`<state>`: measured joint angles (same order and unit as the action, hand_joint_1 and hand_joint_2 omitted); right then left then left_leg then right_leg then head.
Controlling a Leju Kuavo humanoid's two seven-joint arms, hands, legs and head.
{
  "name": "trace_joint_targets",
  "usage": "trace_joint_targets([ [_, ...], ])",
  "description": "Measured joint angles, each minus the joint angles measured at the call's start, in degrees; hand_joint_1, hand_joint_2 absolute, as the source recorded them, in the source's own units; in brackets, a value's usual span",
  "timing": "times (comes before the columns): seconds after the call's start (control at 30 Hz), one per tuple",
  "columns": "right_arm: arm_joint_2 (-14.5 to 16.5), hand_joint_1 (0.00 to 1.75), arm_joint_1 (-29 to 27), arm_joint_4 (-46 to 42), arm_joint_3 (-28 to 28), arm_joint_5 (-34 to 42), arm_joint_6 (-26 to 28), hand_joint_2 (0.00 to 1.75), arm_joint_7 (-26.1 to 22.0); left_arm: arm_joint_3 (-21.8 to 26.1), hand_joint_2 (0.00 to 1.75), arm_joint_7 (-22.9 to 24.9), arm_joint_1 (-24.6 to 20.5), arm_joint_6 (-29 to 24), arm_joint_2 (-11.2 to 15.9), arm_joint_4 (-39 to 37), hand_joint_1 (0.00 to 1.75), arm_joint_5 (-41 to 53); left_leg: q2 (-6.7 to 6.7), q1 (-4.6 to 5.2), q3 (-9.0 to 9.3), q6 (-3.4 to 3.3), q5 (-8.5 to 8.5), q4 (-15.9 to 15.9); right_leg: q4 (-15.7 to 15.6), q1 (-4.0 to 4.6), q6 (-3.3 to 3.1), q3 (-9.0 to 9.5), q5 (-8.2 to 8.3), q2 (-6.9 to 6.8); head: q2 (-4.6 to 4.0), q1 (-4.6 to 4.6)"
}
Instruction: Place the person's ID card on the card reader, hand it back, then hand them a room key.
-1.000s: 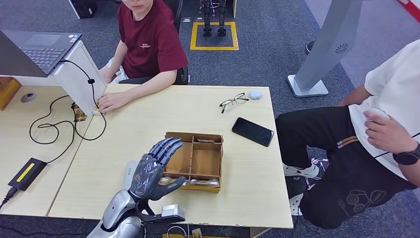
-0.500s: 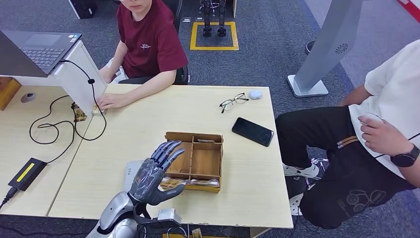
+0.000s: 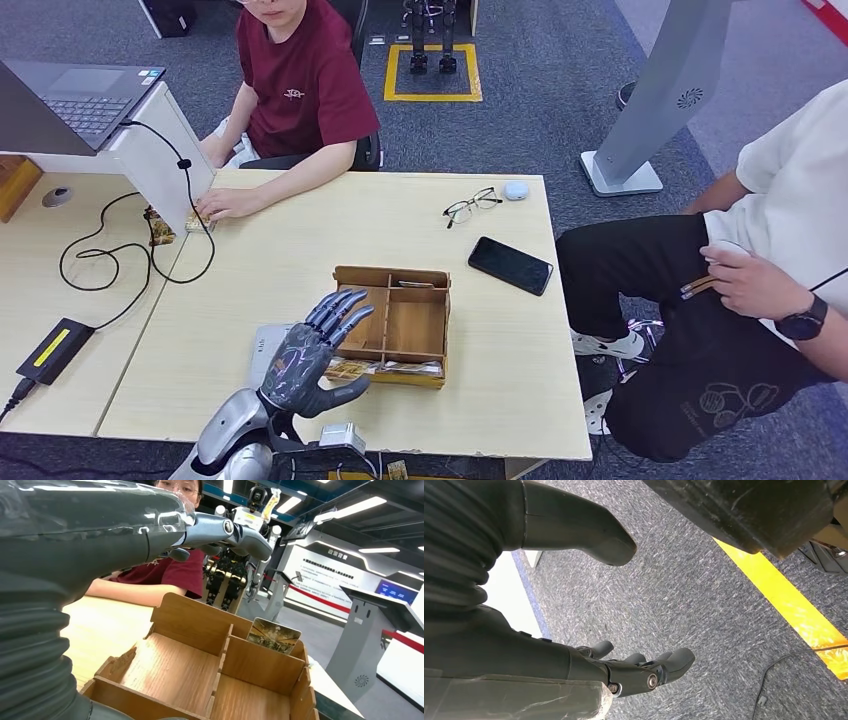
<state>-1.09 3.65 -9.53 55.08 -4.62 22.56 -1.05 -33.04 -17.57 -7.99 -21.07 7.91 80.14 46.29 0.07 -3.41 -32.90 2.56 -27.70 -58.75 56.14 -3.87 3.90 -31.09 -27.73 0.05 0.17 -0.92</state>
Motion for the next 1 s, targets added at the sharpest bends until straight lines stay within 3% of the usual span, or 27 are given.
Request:
trace_joint_targets([
  [0.43,0.0,0.0,0.2,0.0,0.0,-0.2,-0.4,1.75,0.5,-0.5,1.75,4.6,-0.4,-2.2,-0.1,-3.5,0.0,6.3,0.01,0.0,0.01,0.0,0.0,0.0,0.0,0.0,0.0,-0.01,0.0,0.01,0.0,0.0],
  [1.0,0.0,0.0,0.3,0.0,0.0,-0.5,-0.5,1.75,0.5,-0.5,1.75,5.9,-0.7,-3.2,-0.9,-8.7,0.0,9.0,0.01,0.0,0.0,0.0,0.0,0.0,0.0,0.0,0.0,0.0,0.0,0.01,0.0,0.01],
])
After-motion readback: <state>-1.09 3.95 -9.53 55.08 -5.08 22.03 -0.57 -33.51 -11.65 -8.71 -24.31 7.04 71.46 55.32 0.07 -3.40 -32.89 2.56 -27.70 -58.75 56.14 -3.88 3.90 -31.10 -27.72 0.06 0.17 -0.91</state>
